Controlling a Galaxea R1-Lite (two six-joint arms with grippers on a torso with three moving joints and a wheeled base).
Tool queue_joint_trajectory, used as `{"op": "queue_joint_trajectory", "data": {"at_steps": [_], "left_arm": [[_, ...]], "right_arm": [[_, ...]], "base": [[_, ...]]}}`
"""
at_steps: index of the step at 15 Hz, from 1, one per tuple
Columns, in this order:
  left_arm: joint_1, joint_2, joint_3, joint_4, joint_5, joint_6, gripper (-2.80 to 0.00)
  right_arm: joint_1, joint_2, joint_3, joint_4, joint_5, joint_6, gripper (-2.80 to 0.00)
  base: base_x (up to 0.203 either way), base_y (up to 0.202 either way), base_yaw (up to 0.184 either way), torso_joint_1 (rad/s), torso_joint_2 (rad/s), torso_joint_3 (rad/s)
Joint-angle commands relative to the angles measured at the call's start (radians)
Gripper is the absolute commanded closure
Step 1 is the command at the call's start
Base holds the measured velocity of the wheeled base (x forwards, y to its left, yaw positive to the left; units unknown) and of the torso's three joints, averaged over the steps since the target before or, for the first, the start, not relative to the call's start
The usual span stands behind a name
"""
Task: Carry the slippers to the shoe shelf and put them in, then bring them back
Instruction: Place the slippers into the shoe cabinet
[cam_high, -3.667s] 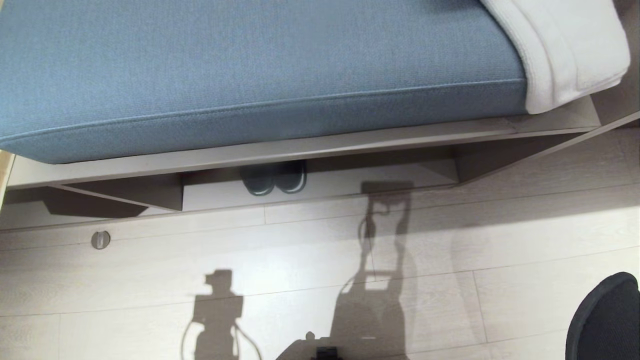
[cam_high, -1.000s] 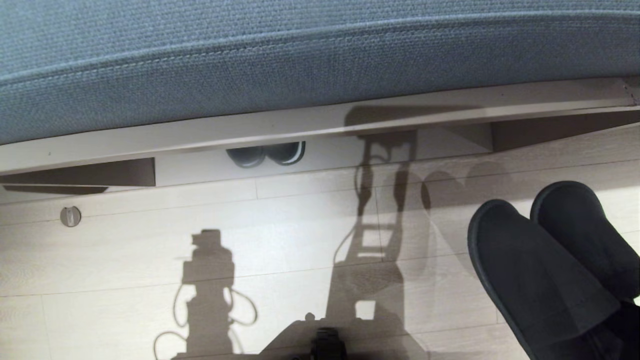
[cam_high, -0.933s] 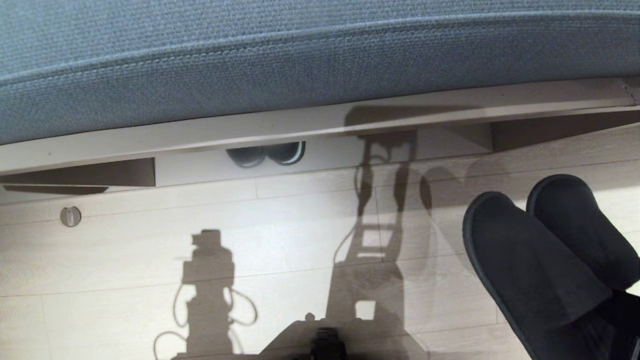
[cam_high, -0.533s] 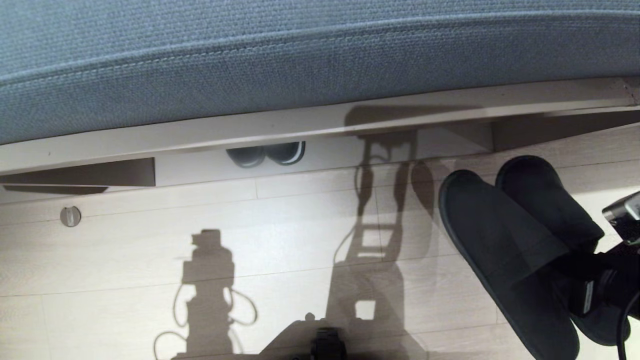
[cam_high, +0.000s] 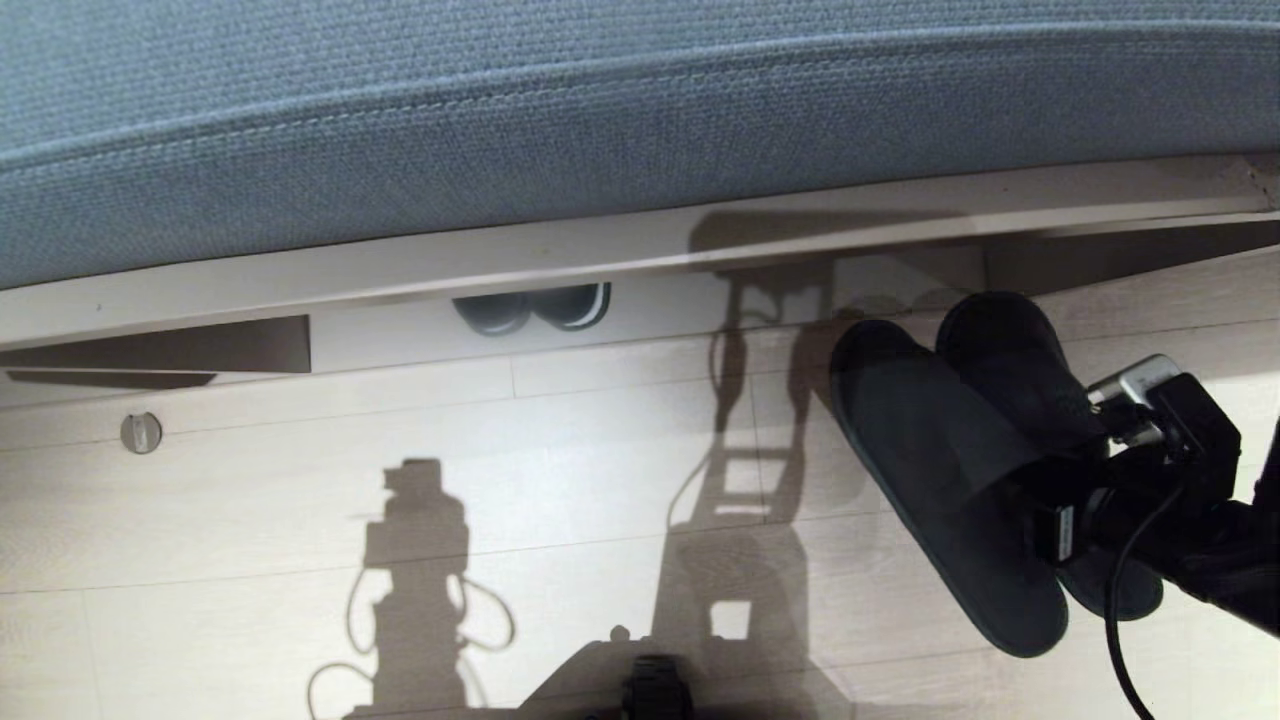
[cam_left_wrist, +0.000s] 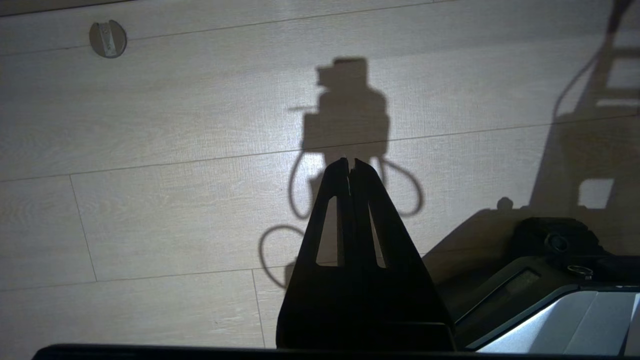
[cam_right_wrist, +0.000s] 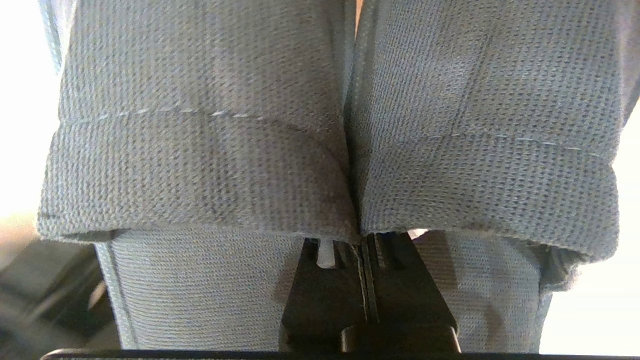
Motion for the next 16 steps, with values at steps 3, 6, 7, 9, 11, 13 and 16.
{"op": "queue_joint_trajectory", "data": {"at_steps": [3, 6, 7, 9, 11, 13, 16], "left_arm": [[0.000, 0.000, 0.000, 0.000, 0.000, 0.000, 0.00], [0.000, 0.000, 0.000, 0.000, 0.000, 0.000, 0.00], [0.000, 0.000, 0.000, 0.000, 0.000, 0.000, 0.00], [0.000, 0.000, 0.000, 0.000, 0.000, 0.000, 0.00], [0.001, 0.000, 0.000, 0.000, 0.000, 0.000, 0.00], [0.001, 0.000, 0.000, 0.000, 0.000, 0.000, 0.00], [0.000, 0.000, 0.000, 0.000, 0.000, 0.000, 0.00]], "right_arm": [[0.007, 0.198, 0.006, -0.297, -0.028, -0.001, 0.00], [0.012, 0.295, -0.005, -0.467, -0.073, 0.018, 0.00], [0.012, 0.314, -0.019, -0.498, -0.074, 0.033, 0.00], [0.013, 0.356, -0.053, -0.543, -0.072, 0.054, 0.00], [0.013, 0.405, -0.093, -0.600, -0.071, 0.069, 0.00], [0.013, 0.440, -0.159, -0.631, -0.070, 0.075, 0.00], [0.012, 0.489, -0.267, -0.633, -0.070, 0.079, 0.00]], "base": [[0.000, 0.000, 0.000, 0.000, 0.00, 0.000], [0.000, 0.000, 0.000, 0.000, 0.00, 0.000], [0.000, 0.000, 0.000, 0.000, 0.00, 0.000], [0.000, 0.000, 0.000, 0.000, 0.00, 0.000], [0.000, 0.000, 0.000, 0.000, 0.00, 0.000], [0.000, 0.000, 0.000, 0.000, 0.00, 0.000], [0.000, 0.000, 0.000, 0.000, 0.00, 0.000]]}}
